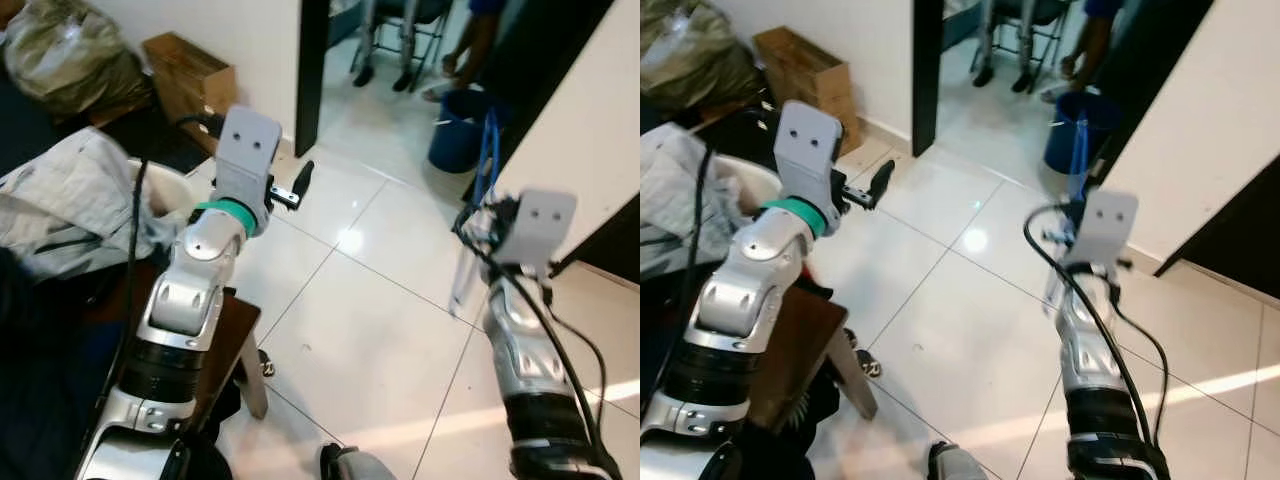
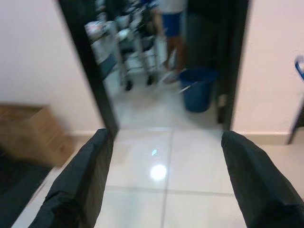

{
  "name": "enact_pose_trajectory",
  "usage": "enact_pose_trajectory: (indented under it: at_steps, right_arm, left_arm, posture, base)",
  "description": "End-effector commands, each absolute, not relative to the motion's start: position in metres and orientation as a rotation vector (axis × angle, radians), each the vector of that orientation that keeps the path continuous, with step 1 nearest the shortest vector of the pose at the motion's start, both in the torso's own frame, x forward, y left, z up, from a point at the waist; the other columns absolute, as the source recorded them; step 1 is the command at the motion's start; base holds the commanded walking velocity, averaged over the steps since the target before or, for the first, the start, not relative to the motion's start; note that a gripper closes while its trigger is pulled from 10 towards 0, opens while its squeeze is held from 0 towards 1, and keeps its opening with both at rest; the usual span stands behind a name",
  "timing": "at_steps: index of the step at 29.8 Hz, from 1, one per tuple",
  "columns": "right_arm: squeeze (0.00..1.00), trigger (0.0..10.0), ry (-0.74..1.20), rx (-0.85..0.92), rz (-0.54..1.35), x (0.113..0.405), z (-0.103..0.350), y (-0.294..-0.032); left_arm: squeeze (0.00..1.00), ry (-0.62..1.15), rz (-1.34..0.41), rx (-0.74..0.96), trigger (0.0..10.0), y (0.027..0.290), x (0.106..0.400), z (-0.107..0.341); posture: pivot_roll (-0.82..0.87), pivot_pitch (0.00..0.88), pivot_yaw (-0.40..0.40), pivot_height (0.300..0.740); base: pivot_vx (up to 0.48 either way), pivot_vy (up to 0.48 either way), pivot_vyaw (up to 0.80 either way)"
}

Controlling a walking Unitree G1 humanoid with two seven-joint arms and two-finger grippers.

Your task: Hang hanger

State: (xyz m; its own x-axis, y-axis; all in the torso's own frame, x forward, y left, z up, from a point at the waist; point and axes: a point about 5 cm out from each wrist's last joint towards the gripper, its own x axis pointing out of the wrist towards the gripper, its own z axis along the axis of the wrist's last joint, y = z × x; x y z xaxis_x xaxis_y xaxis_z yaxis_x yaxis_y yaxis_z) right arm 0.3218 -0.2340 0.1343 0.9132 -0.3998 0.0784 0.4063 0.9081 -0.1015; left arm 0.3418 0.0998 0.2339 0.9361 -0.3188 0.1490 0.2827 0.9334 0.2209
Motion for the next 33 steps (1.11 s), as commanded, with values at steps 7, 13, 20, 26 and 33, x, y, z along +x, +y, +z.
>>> enact_pose_trajectory:
  at_steps: [7, 13, 20, 26, 33]
  right_arm:
    - [0.00, 10.0, 0.028, -0.184, -0.465, 0.313, 0.120, -0.242]
    - [0.00, 10.0, 0.066, -0.222, -0.485, 0.309, 0.115, -0.245]
    - [0.00, 10.0, 0.066, -0.222, -0.501, 0.309, 0.117, -0.249]
    - [0.00, 10.0, 0.065, -0.207, -0.508, 0.310, 0.119, -0.249]
    - [0.00, 10.0, 0.078, -0.155, -0.500, 0.310, 0.118, -0.245]
  left_arm:
    - [0.00, -0.168, -0.370, 0.214, 10.0, 0.087, 0.338, 0.217]
    - [0.00, -0.140, -0.435, 0.238, 10.0, 0.075, 0.331, 0.200]
    - [0.00, -0.144, -0.523, 0.227, 10.0, 0.064, 0.324, 0.195]
    - [0.00, -0.129, -0.509, 0.196, 10.0, 0.063, 0.324, 0.188]
    - [0.00, -0.055, -0.413, 0.147, 10.0, 0.078, 0.328, 0.173]
  posture:
    - [-0.03, 0.041, 0.043, 0.740]
    - [-0.04, 0.040, 0.041, 0.740]
    - [-0.05, 0.038, 0.043, 0.740]
    - [-0.05, 0.038, 0.044, 0.740]
    - [-0.05, 0.041, 0.038, 0.740]
  base:
    - [0.000, 0.000, -0.80]
    - [0.000, 0.000, -0.80]
    - [0.000, 0.000, -0.80]
    - [0.000, 0.000, -0.80]
    - [0.000, 0.000, -0.80]
